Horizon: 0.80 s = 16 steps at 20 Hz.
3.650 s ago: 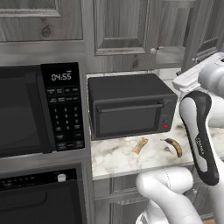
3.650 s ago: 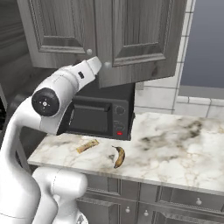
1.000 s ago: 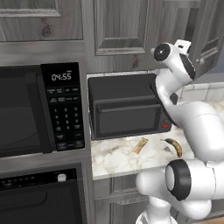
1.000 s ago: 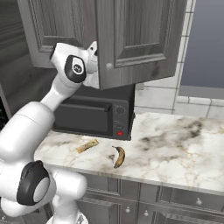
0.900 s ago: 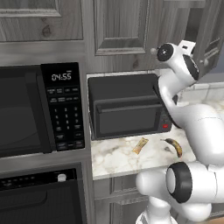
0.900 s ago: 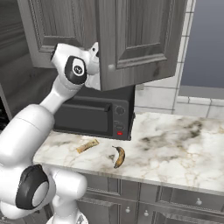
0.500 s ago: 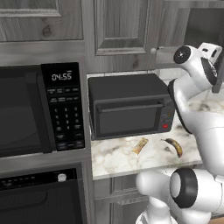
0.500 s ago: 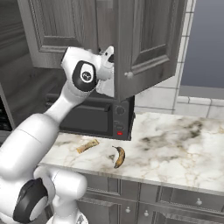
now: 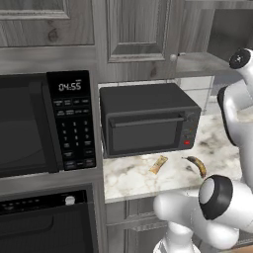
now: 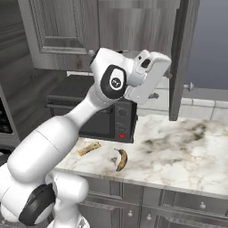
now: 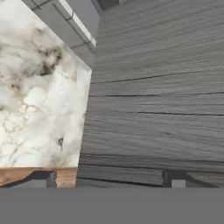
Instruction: Pick the pan from the cabinet and place it on the stove. Then turn on the stove burner for the pan.
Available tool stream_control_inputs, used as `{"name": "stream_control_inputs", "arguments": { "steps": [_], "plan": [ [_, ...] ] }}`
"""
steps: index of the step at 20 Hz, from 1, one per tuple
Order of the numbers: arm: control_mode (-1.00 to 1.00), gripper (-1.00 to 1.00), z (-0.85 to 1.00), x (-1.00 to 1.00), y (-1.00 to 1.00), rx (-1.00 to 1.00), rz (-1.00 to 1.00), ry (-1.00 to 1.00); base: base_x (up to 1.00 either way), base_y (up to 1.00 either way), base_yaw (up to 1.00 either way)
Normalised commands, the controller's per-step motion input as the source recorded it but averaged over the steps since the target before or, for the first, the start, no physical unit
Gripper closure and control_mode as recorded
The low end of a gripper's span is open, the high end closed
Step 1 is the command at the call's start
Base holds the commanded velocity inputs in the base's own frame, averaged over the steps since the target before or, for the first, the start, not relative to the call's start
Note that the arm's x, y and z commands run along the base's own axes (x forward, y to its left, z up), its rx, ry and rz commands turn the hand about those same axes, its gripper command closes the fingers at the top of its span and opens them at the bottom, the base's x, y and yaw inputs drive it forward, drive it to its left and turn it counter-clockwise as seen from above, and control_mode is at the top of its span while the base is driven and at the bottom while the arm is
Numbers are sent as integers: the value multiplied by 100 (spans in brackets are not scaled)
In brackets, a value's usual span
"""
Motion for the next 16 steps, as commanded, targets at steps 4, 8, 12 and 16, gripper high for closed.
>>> {"name": "stream_control_inputs", "arguments": {
  "steps": [4, 8, 12, 16],
  "plan": [
    [-100, -100, -4, -11, -75, 9, -7, 3, 0, 0, 0],
    [-100, -100, -11, 0, -17, 7, -1, 3, 0, 0, 0],
    [-100, -100, 0, -10, 44, 6, -1, -5, 0, 0, 0],
    [-100, -100, 0, -18, 84, 5, 0, -13, 0, 0, 0]
  ]
}}
